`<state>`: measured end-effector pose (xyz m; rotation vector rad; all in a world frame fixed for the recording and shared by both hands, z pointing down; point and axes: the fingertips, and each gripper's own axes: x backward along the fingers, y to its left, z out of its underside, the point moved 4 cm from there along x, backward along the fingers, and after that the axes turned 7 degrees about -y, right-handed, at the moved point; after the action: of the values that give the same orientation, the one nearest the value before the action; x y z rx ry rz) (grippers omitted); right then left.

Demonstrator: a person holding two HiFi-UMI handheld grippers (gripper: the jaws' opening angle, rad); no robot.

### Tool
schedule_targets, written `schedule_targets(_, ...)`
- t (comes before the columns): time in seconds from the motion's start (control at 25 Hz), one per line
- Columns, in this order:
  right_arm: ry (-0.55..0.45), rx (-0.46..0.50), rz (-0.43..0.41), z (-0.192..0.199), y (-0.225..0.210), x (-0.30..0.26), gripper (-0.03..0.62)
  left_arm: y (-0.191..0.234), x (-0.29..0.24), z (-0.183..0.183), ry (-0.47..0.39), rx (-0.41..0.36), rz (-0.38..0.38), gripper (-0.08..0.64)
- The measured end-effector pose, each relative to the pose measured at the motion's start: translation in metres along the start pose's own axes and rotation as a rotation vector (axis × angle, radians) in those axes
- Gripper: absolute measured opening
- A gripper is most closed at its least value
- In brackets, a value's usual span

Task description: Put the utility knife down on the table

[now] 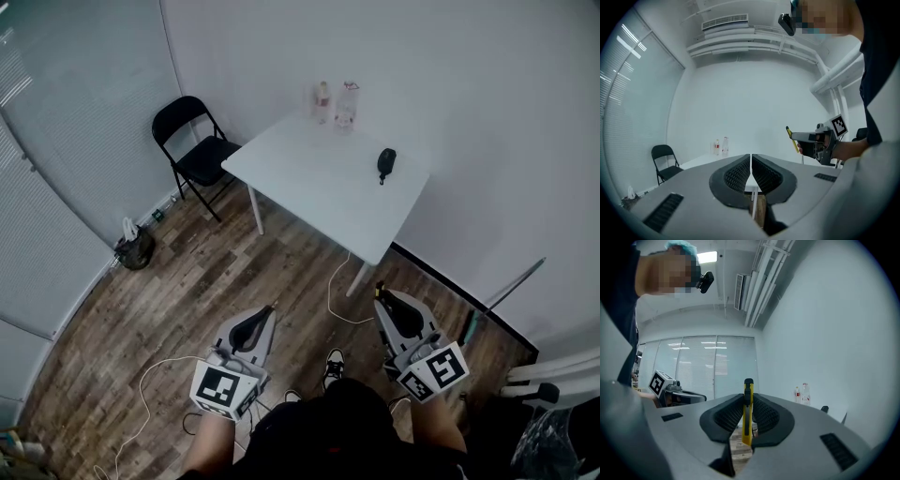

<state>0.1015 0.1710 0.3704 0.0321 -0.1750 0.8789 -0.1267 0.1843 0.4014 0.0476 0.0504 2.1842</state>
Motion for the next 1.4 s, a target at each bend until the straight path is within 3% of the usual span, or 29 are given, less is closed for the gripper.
schedule_targets(0.32, -0.020, -0.012, -0.020, 0.003, -0.083, -0.038, 0.072, 0.016, -0.082, -0.009, 0.014, -0.050, -0.028, 0.031)
schedule_targets(0.68, -0.027, -0.036, -0.062, 0.001, -0.172, -0.067, 0.072, 0.011, -0.173, -0.019, 0.006, -0.047, -0.055, 0.031)
schedule_targets(0.92, 0.011, -0.083, -0.002, 0.018, -0.224, -0.082, 0.072, 0.015, -0.209, -0.013, 0.029, -0.044, -0.072, 0.031)
schedule_targets(1.12, 0.014, -0.097, 0.007, 0.024, -0.246, -0.098, 0.072, 0.027, -0.235, -0.011, 0.053, -0.042, -0.056, 0.031)
schedule_targets(1.4, 0.031, -0.075, 0.052, 0.031, -0.262, -0.142, 0.072, 0.076, -0.274, -0.004, 0.048, -0.034, -0.015, 0.031)
